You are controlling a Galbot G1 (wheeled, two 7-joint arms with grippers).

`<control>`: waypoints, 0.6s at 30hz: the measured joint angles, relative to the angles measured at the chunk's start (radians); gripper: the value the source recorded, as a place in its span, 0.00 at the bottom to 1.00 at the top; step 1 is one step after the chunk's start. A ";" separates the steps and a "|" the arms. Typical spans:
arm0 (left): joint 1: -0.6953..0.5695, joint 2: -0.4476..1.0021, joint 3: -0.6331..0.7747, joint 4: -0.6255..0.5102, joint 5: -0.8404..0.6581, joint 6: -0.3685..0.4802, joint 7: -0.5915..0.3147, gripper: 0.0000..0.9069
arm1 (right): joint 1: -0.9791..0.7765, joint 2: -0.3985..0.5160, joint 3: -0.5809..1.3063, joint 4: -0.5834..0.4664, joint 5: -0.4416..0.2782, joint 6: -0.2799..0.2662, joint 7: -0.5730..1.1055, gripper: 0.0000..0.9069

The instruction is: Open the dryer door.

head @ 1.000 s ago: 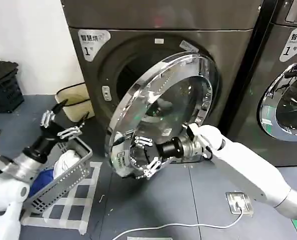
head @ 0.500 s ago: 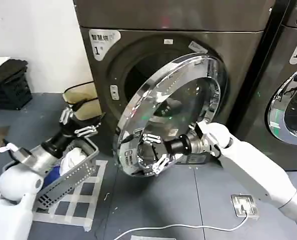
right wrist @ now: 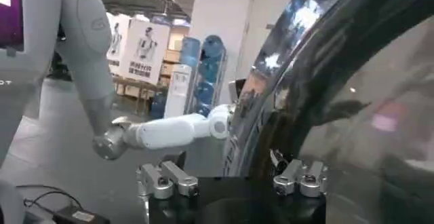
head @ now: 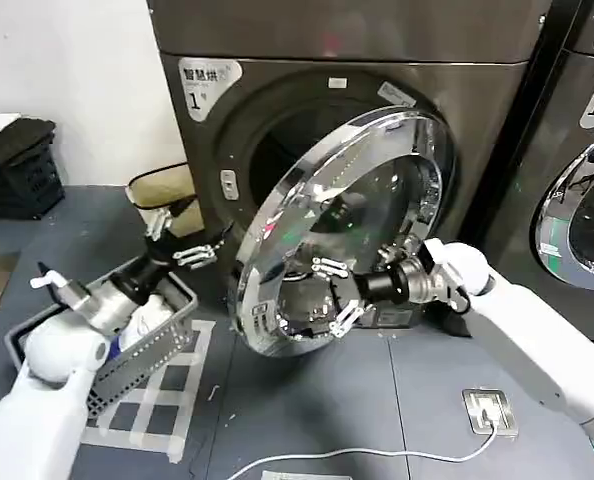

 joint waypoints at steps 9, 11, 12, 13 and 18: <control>-0.064 -0.020 0.075 0.041 0.002 -0.005 0.004 1.00 | -0.107 -0.091 0.122 0.062 0.012 -0.009 -0.010 1.00; -0.080 -0.027 0.096 0.050 0.003 -0.007 0.006 1.00 | -0.149 -0.117 0.171 0.082 0.019 -0.009 -0.011 1.00; -0.086 -0.029 0.106 0.053 0.004 -0.008 0.008 1.00 | -0.178 -0.132 0.202 0.094 0.024 -0.009 -0.012 1.00; -0.091 -0.032 0.115 0.056 0.004 -0.009 0.010 1.00 | -0.209 -0.145 0.234 0.106 0.027 -0.009 -0.013 1.00; -0.118 -0.042 0.162 0.058 0.004 -0.013 0.015 1.00 | -0.420 -0.224 0.450 0.185 0.065 0.000 -0.020 1.00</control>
